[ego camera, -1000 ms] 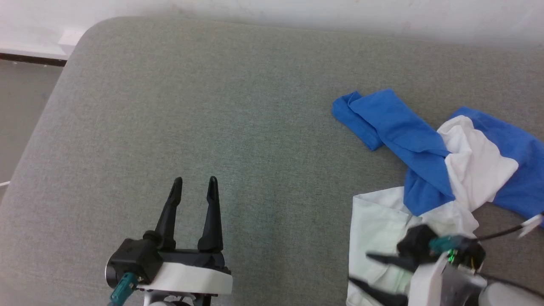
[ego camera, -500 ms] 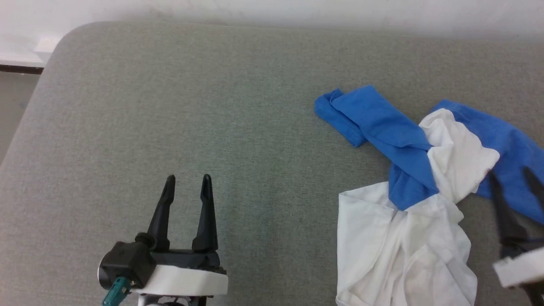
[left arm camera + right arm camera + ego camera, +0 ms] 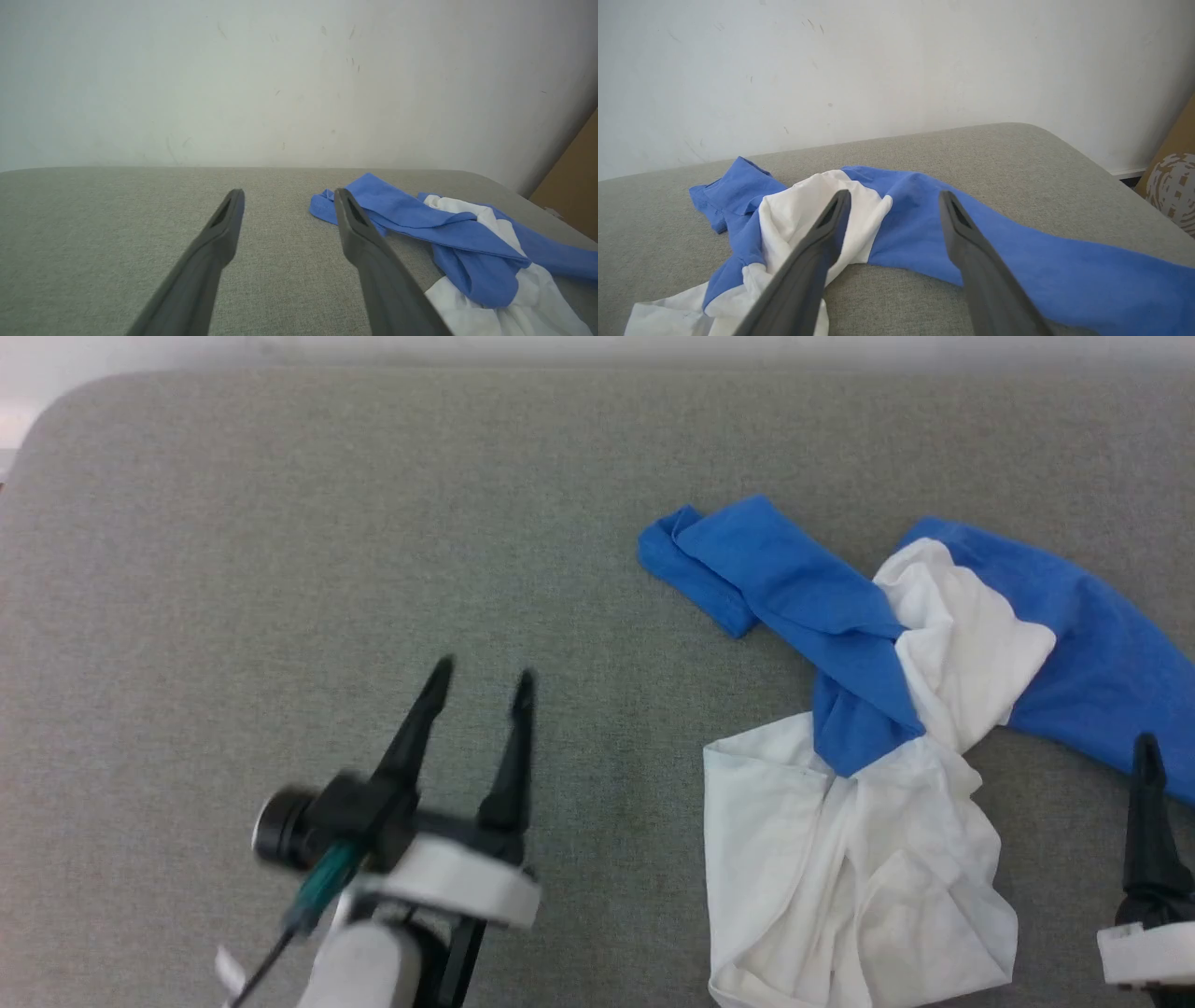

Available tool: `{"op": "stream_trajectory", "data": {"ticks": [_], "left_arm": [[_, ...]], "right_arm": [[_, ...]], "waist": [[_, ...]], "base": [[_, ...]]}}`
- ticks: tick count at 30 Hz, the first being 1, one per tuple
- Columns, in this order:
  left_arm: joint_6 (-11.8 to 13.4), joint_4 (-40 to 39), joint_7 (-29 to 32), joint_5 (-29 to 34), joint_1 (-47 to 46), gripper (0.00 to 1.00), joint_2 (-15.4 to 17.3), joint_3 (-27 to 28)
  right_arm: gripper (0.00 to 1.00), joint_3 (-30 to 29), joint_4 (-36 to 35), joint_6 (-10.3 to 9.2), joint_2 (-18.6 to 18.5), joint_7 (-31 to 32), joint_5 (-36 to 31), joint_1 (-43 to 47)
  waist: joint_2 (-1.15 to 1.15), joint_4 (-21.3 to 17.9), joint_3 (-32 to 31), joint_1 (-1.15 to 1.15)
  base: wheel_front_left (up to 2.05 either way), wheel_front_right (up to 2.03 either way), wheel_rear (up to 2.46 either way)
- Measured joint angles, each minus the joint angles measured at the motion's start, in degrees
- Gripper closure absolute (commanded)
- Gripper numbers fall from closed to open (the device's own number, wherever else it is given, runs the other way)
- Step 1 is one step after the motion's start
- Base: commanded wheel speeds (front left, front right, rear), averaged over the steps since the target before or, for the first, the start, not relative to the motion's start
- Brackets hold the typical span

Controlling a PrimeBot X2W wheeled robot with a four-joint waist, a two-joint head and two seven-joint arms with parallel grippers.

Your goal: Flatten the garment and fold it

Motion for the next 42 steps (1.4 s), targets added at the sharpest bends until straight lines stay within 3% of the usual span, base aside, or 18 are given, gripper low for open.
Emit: {"op": "stream_trajectory", "data": {"ticks": [5,13,23,29,30,31,32,37,42], "left_arm": [[-2.5,5.0,12.7,3.9,-15.1,0.00,0.8,-4.4],[-4.4,18.4,26.3,4.8,-37.5,0.00,-0.8,-9.4],[-6.7,35.5,32.2,2.6,-45.9,0.00,-1.2,-16.9],[-7.0,41.2,32.9,2.3,-50.8,0.00,-1.5,-19.3],[-7.0,41.9,32.6,2.6,-51.4,0.52,-1.5,-19.6],[-7.0,42.5,31.9,2.6,-51.9,0.89,-1.5,-19.8],[-7.0,43.1,31.2,2.6,-52.1,1.00,-1.5,-20.0],[-7.3,44.4,27.4,0.5,-52.3,1.00,-2.1,-21.0],[-5.1,40.6,22.7,-3.6,-49.4,1.00,-1.9,-19.7]], "right_arm": [[0.00,-0.2,-1.1,0.00,0.1,0.5,-0.1,-2.4],[0.00,-0.2,-3.6,0.00,-1.0,2.5,0.7,-5.2],[0.00,1.6,-4.1,0.00,-2.4,4.0,2.6,-7.7],[0.00,2.2,-3.0,0.00,-2.4,4.0,3.3,-7.7],[0.00,2.3,-2.7,0.00,-2.4,4.0,3.3,-7.7],[0.00,2.4,-2.6,0.00,-2.4,3.9,3.3,-7.7],[0.00,2.4,-2.3,0.00,-2.4,3.9,3.3,-7.7],[0.00,2.1,-1.6,0.00,-2.4,3.8,3.2,-7.7],[0.00,1.7,-1.8,0.00,-2.7,4.2,3.0,-7.2]], "waist": [[0.00,-0.6,2.6,0.01],[0.00,-1.3,8.7,0.02],[0.00,-4.5,13.7,0.01],[0.00,-7.0,15.1,0.00],[0.00,-7.4,15.3,0.00],[0.00,-7.7,15.5,0.00],[0.00,-7.9,15.6,0.00],[0.00,-8.1,15.2,0.00],[0.00,-6.7,13.5,0.01]], "base": [[0.00,0.00,0.00],[0.00,0.00,0.00],[0.00,0.00,0.00],[0.00,0.00,0.00],[0.00,0.00,0.00],[0.00,0.00,0.00],[0.00,0.00,0.00],[0.00,0.00,0.00],[0.00,0.00,0.00]]}}
